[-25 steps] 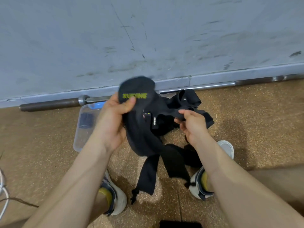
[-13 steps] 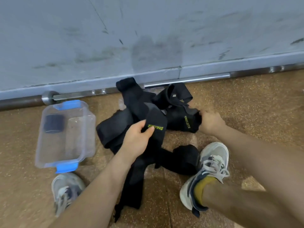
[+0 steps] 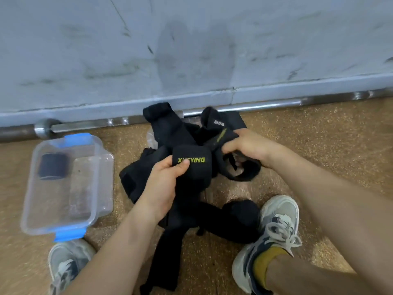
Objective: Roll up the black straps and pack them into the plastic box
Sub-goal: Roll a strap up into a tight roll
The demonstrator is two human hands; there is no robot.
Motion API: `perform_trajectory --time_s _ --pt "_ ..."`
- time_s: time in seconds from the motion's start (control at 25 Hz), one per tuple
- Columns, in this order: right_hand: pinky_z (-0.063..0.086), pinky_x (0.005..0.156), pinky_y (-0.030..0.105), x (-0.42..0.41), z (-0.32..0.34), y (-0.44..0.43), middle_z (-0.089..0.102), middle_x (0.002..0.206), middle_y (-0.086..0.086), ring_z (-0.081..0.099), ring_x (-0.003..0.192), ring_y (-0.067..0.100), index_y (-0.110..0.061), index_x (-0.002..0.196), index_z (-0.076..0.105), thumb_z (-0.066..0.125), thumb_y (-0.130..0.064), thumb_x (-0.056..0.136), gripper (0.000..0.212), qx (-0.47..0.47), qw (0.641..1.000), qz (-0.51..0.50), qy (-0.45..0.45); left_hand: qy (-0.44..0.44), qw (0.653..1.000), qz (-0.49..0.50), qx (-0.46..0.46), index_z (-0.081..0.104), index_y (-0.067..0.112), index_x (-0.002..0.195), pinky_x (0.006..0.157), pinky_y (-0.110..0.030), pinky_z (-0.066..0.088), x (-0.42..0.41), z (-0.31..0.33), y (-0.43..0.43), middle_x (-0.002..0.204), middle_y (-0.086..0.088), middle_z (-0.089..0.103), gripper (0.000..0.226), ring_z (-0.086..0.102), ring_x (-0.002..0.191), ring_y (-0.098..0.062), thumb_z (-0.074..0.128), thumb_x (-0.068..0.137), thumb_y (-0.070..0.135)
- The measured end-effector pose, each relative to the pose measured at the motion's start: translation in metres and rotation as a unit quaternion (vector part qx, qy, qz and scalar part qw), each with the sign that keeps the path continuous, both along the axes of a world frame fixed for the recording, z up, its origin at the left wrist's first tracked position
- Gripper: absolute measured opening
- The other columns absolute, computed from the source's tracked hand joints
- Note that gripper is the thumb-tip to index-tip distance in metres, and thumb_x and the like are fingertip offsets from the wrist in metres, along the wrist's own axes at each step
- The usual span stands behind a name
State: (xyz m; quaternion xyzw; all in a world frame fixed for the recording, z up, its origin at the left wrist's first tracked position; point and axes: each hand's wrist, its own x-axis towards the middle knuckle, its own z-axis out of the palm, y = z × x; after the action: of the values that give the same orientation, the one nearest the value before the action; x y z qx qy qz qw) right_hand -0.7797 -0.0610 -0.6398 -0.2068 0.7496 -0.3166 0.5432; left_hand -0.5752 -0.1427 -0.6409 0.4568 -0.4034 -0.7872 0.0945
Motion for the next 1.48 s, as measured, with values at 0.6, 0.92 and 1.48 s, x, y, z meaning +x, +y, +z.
perform_trajectory --time_s 0.6,0.92,1.48 --pt "0.053 0.063 0.019 0.163 0.340 0.031 0.073 0.086 -0.010 0.069 0.074 0.004 -0.014 0.106 0.062 0.071 0.002 0.079 0.032 -0.367 0.915 0.074 0.148 0.170 0.917 0.008 -0.359 0.071 0.015 0.109 0.081 -0.036 0.056 0.101 0.316 0.030 0.102 -0.008 0.076 0.025 0.071 0.096 -0.025 0.069 0.086 0.006" --pt "0.061 0.074 0.029 0.128 0.358 0.015 0.075 0.096 0.010 0.072 0.085 0.020 -0.005 0.103 0.070 0.065 -0.004 0.083 0.021 -0.502 0.813 -0.220 -0.194 0.085 0.938 0.174 -0.287 0.071 0.013 0.105 0.064 -0.026 0.057 0.114 0.304 -0.003 0.094 -0.005 0.077 0.018 0.073 0.085 -0.020 0.064 0.091 0.003" --pt "0.059 0.076 0.028 0.142 0.323 -0.003 0.076 0.096 0.011 0.073 0.084 0.020 -0.006 0.105 0.073 0.070 -0.019 0.077 0.031 -0.376 0.917 0.059 -0.120 0.150 0.944 0.189 -0.226 0.066 0.010 0.115 0.078 -0.039 0.058 0.100 0.329 -0.023 0.104 -0.012 0.075 0.024 0.072 0.096 -0.027 0.047 0.103 0.020"
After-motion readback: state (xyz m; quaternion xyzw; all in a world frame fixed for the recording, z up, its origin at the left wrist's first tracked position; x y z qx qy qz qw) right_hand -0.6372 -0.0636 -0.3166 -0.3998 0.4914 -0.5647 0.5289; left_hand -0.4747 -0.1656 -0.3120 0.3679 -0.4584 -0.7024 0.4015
